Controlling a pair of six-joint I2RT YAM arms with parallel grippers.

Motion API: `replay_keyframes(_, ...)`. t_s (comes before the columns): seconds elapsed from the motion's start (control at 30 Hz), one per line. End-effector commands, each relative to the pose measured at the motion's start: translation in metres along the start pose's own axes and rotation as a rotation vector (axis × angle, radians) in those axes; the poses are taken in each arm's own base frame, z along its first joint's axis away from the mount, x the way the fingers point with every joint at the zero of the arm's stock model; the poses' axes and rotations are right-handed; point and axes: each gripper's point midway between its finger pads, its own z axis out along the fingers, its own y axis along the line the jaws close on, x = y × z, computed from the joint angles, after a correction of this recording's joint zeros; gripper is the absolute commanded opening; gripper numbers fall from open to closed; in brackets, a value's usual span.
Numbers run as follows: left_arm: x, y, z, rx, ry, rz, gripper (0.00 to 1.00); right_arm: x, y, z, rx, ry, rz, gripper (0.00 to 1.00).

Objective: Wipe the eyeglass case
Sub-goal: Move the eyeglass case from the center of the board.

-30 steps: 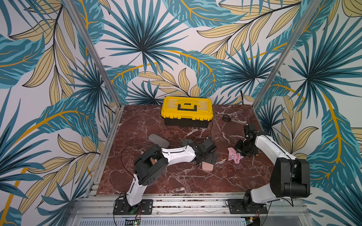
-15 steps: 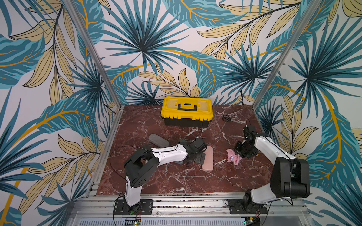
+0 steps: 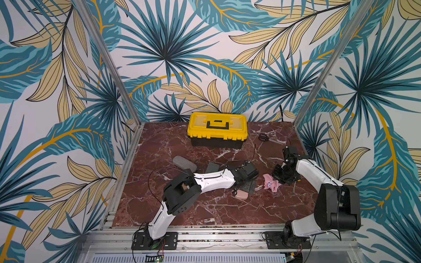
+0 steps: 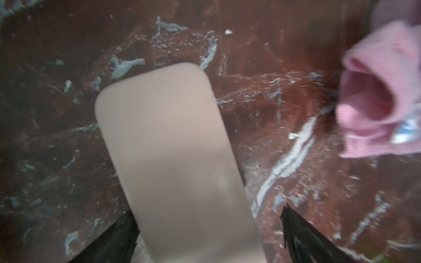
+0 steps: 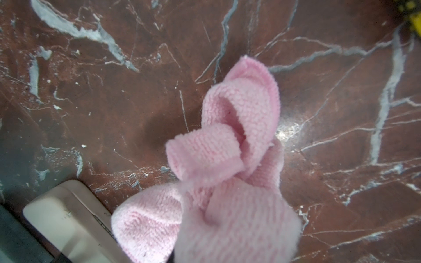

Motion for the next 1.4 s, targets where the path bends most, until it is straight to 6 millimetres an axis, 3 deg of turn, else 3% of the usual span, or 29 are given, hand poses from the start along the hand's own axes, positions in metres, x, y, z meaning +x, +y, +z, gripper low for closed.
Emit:
replay_keyframes(0.0,-0.001,0.024,0.003,-0.144,0.027,0.045,1.00,0.004,0.000,-0.001,-0.006,0.003,-0.016,0.17)
replay_keyframes(0.17,-0.007,0.033,0.009,-0.193,-0.015,0.137,0.95,0.002,0.000,-0.002,-0.012,-0.013,-0.002,0.16)
replay_keyframes(0.3,-0.031,0.040,0.013,-0.190,-0.060,0.258,0.75,0.002,-0.002,-0.004,-0.007,-0.031,0.003,0.12)
replay_keyframes(0.43,-0.054,0.045,0.003,-0.086,-0.101,0.412,0.70,0.006,-0.004,-0.007,-0.011,-0.034,-0.005,0.08)
replay_keyframes(0.57,-0.049,0.000,-0.011,0.202,-0.182,0.689,0.76,0.006,-0.006,-0.010,-0.027,-0.080,0.005,0.04)
replay_keyframes(0.63,-0.052,-0.008,-0.014,0.240,-0.221,0.752,0.81,0.004,-0.006,-0.012,-0.043,-0.118,0.006,0.01)
replay_keyframes(0.9,-0.052,0.011,-0.001,0.130,-0.186,0.725,1.00,0.003,-0.008,-0.027,-0.050,-0.177,-0.037,0.00)
replay_keyframes(1.1,-0.057,0.009,-0.052,0.138,-0.361,0.603,1.00,0.012,0.002,-0.025,-0.092,-0.099,-0.019,0.00)
replay_keyframes(1.17,-0.048,0.011,-0.058,0.139,-0.390,0.573,1.00,0.011,0.003,-0.029,-0.094,-0.111,-0.045,0.00)
replay_keyframes(1.37,-0.029,0.033,-0.036,0.074,-0.372,0.572,1.00,0.012,0.014,-0.058,-0.051,-0.153,-0.146,0.00)
